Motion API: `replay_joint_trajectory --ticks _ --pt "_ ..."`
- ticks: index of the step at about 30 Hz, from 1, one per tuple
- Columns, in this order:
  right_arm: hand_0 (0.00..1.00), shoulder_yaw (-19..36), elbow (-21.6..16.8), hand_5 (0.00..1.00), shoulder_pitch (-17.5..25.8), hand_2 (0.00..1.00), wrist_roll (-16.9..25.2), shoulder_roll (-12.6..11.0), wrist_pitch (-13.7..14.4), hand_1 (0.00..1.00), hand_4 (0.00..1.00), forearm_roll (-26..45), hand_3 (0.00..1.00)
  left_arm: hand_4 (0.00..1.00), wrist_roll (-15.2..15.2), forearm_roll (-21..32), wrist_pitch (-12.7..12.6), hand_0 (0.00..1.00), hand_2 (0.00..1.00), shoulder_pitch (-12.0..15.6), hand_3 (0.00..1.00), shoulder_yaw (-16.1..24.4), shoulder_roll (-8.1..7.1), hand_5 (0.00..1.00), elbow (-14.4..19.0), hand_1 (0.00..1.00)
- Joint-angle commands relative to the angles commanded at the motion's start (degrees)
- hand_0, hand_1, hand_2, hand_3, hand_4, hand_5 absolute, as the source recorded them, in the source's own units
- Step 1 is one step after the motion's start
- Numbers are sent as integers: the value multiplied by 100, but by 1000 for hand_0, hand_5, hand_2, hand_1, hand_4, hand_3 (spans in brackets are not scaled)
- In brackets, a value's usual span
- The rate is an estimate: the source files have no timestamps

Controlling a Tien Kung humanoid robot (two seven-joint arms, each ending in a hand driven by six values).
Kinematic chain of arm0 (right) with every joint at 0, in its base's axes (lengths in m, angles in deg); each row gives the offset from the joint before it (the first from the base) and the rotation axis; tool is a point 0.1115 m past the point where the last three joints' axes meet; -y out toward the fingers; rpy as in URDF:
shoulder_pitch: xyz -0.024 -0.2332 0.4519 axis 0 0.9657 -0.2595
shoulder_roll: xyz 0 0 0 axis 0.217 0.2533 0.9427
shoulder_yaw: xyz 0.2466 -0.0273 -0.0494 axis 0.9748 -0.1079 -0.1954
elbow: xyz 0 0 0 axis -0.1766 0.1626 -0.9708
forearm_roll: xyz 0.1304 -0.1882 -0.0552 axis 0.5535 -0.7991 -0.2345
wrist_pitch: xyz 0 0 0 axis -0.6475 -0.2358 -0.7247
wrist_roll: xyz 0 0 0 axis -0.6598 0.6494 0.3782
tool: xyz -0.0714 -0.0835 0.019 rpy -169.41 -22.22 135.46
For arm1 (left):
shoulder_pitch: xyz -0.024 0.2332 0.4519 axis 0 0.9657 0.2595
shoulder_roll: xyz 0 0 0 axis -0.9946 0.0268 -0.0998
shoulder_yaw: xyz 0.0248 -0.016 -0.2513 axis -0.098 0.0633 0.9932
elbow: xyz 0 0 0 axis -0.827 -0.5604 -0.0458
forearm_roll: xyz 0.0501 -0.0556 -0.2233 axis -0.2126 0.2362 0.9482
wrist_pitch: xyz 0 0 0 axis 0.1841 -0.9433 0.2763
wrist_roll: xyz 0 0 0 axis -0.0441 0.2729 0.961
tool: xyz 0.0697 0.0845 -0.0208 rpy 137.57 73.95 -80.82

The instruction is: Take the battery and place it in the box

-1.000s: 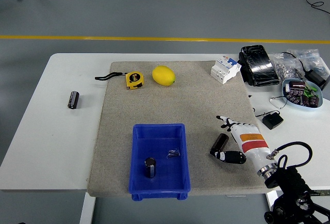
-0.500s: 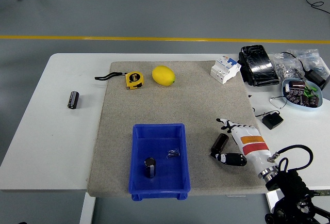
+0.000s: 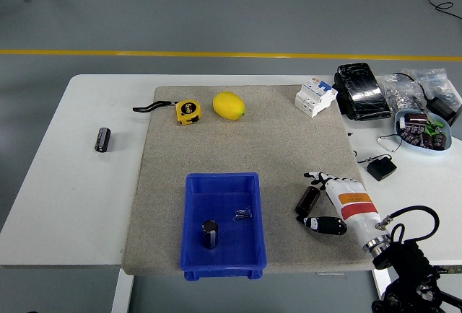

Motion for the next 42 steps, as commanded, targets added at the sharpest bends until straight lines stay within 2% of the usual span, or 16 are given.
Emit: replay_joint_trajectory --ticks 4,5,10,11,16,17,28,33,42 --pt "334 8 15 329 -18 563 19 -8 6 491 998 15 780 616 6 10 -4 688 685 -15 611 -13 1 657 2 662" --pt "285 11 21 278 -24 514 20 -11 -9 431 998 13 704 616 8 24 -10 688 683 -18 611 -17 3 657 2 662" --pt "285 12 50 278 -31 514 13 -12 -29 431 998 -1 704 616 21 59 -18 688 683 -35 611 -49 3 657 5 662" --pt "263 9 54 249 -31 506 15 -9 -27 426 970 2 610 617 22 61 -18 687 684 -36 611 -50 5 658 5 663" --pt "263 -2 44 249 -34 506 5 0 8 426 970 -1 610 617 25 75 -21 687 684 -37 611 -65 7 658 5 663" --pt "256 -3 34 217 -36 499 3 -2 23 419 923 2 573 617 23 73 -21 687 684 -36 612 -63 7 658 5 665" --pt "247 105 -187 213 -47 491 -9 -69 41 413 902 36 557 617 21 66 -7 688 684 -54 612 -66 -4 659 7 664" --pt "240 139 -531 224 -41 487 -97 -90 41 408 916 -9 556 617 32 80 10 688 682 -61 612 -82 -11 659 8 670" --pt "241 -113 -1786 194 -287 486 -328 -62 41 408 881 -210 547 617 30 77 19 688 680 -20 612 -75 -24 659 -5 664"
